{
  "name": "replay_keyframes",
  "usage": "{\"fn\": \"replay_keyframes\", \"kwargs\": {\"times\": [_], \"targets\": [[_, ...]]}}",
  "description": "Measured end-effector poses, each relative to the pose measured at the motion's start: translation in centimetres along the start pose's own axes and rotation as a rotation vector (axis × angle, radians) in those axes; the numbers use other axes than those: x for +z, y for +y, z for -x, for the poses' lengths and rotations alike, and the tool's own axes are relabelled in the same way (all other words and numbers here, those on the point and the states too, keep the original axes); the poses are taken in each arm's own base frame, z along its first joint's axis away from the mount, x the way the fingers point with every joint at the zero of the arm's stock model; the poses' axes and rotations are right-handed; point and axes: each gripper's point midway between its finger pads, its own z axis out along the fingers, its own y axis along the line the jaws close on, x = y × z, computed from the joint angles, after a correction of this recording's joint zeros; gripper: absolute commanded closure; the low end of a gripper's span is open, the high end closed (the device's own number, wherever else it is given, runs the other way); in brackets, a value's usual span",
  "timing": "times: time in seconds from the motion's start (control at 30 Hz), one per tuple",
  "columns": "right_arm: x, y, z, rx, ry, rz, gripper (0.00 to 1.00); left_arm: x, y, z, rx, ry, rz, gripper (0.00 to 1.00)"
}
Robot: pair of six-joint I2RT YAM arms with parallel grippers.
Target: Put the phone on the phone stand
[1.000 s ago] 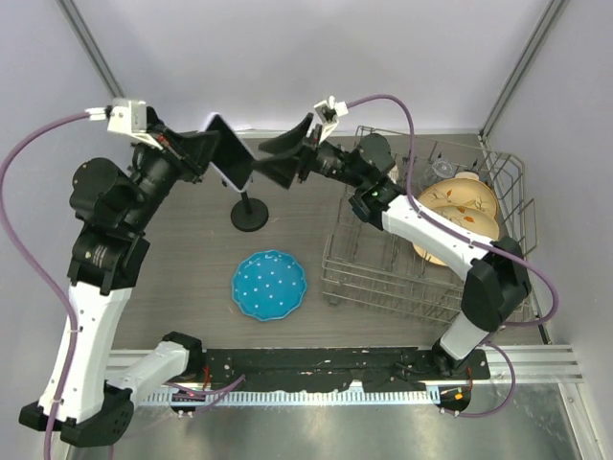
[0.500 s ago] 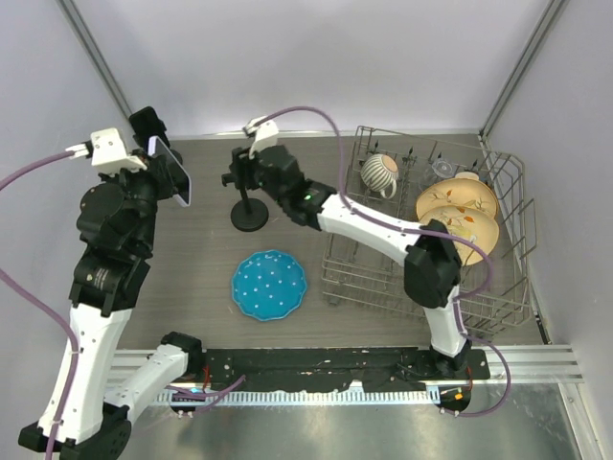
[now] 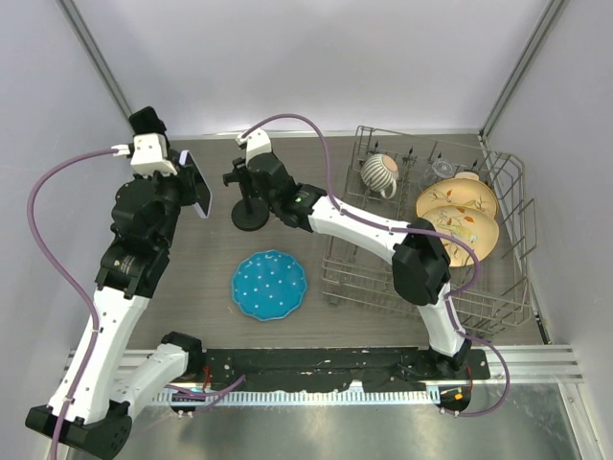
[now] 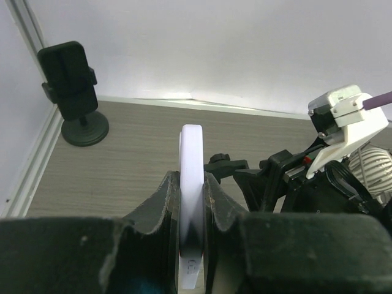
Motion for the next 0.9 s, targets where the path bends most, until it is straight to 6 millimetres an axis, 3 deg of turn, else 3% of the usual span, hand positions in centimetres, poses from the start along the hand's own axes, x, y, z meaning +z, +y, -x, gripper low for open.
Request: {"fn": "replay_keyframes", "kwargs": {"times": [0.17, 0.37, 0.9], "targets": [[0.1, -0.6, 0.0, -0.005, -0.001, -0.017, 0.48, 0.1, -0.5, 0.6, -0.006, -0.023, -0.026, 1.0], [0.5, -1.2, 0.1, 0.005, 0.001, -0.005, 0.58, 0.3, -0.6, -0.3, -0.003, -0.009, -0.038, 1.0], [0.9, -1.0, 0.1, 0.013, 0.012, 0.062, 0.59, 0.9, -1.4, -0.8, -0.014, 0.009, -0.101, 1.0]]}}
